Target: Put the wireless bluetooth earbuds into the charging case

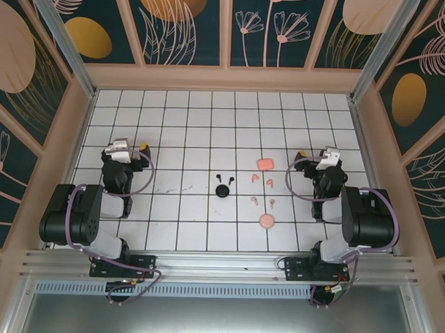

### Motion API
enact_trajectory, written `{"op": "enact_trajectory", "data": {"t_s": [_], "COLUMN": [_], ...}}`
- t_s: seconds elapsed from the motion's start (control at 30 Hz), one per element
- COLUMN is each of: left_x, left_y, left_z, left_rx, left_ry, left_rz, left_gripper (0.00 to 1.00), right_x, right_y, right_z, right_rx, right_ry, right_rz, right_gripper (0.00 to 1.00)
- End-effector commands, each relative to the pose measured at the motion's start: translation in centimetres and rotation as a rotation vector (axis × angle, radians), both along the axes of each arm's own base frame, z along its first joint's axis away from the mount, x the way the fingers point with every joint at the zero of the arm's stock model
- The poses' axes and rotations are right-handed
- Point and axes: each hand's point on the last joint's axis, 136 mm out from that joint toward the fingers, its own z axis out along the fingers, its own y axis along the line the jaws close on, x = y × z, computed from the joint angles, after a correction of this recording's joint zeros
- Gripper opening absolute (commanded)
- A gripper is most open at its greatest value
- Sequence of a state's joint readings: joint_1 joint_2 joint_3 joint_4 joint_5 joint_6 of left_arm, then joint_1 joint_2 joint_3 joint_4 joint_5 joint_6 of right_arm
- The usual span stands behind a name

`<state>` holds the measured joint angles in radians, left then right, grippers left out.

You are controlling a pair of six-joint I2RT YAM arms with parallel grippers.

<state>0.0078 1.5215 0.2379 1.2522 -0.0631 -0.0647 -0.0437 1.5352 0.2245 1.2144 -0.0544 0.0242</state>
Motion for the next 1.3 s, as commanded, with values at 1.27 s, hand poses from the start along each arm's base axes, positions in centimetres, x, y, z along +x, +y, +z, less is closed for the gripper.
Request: {"op": "enact_trajectory", "data": {"t_s": [1.27], "left_x": [1.8], "left_y": [-6.1], "left_z": [9.4], "left_rx": [-0.641], "left_ry": [0.158], "left_rz": [-0.246], "left_gripper": [0.99], "right_x": [-2.6], "right_y": [9.9], "right_z": [3.5], "right_rx": [0.258], "right_ry": [0.521], "right_rz": [0.103], "right_gripper": [0.99]}}
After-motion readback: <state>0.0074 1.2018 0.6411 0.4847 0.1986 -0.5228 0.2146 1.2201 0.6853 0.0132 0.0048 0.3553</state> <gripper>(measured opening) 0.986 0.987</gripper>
